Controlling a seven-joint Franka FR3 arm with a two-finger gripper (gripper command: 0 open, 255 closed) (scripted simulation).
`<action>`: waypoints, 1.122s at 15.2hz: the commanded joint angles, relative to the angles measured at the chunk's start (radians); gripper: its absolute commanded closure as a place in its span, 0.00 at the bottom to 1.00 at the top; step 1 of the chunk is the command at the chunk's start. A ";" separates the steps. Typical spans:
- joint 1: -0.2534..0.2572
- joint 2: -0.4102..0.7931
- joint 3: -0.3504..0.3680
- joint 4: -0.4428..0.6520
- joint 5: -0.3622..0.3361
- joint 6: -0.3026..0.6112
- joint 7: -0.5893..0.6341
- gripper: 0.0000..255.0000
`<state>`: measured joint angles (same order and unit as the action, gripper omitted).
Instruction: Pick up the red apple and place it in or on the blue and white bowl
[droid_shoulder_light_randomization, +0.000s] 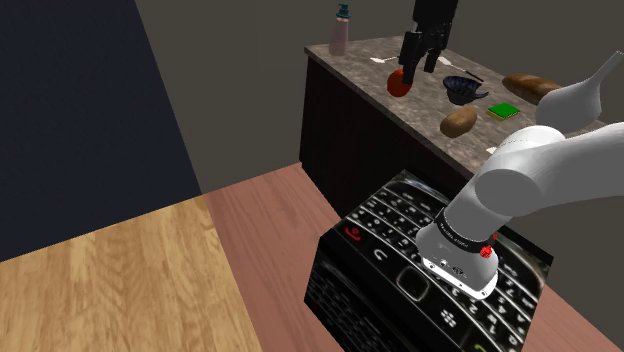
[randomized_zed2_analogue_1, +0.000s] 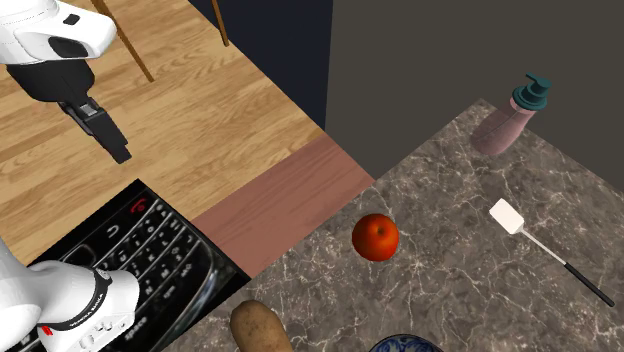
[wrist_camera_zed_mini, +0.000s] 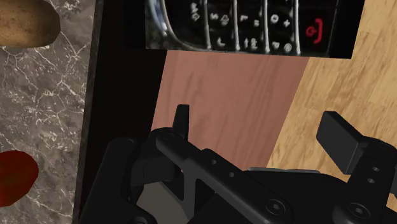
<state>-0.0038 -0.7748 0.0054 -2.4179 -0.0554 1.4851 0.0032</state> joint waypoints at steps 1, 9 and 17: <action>0.000 0.000 0.000 0.000 0.000 0.000 0.000 0.00; -0.057 0.106 -0.146 -0.021 -0.143 0.187 -0.174 0.00; -0.096 0.290 -0.290 0.041 -0.230 0.384 -0.337 0.00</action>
<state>-0.0989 -0.5225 -0.2675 -2.3987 -0.2794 1.8428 -0.3130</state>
